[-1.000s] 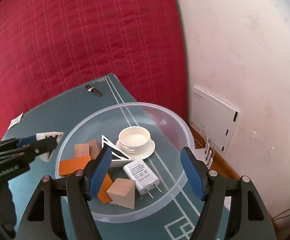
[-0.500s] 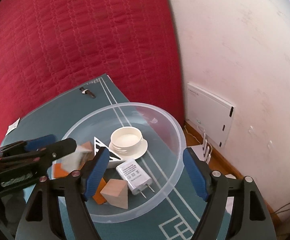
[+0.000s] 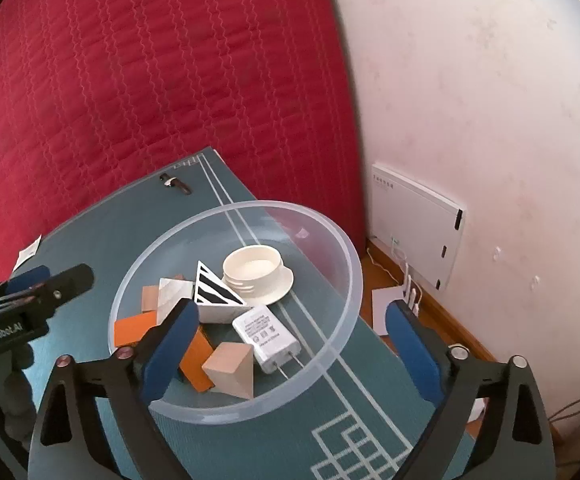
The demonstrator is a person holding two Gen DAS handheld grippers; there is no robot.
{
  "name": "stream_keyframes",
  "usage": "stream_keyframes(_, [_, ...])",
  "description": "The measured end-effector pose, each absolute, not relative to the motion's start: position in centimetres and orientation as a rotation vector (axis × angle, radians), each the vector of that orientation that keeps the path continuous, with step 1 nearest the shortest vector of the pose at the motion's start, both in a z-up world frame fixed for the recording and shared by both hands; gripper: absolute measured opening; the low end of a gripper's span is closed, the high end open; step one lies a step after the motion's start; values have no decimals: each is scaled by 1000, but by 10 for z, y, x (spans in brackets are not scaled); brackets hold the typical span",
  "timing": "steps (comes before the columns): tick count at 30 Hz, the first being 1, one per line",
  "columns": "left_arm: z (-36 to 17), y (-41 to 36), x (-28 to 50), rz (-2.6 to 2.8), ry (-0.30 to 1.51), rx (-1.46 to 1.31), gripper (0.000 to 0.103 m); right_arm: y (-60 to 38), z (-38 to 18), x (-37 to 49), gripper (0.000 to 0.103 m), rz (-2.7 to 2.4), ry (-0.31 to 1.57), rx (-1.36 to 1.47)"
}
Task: Organize rigid objects
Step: 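Lower both striped blocks into the bowl and open both grippers, then withdraw both open grippers from the bowl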
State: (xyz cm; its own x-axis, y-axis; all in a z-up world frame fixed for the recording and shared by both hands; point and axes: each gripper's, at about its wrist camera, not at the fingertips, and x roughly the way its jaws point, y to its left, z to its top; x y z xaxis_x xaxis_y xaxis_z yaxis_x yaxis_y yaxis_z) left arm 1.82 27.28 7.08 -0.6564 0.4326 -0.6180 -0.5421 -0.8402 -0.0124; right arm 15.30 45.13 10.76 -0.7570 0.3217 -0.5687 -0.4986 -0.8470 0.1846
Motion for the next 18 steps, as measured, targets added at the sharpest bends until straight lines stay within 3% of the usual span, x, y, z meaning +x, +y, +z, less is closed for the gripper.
stream_keyframes(18, [83,268,54,2558,394,-787,102,426,119,170,103,2591,316,-756])
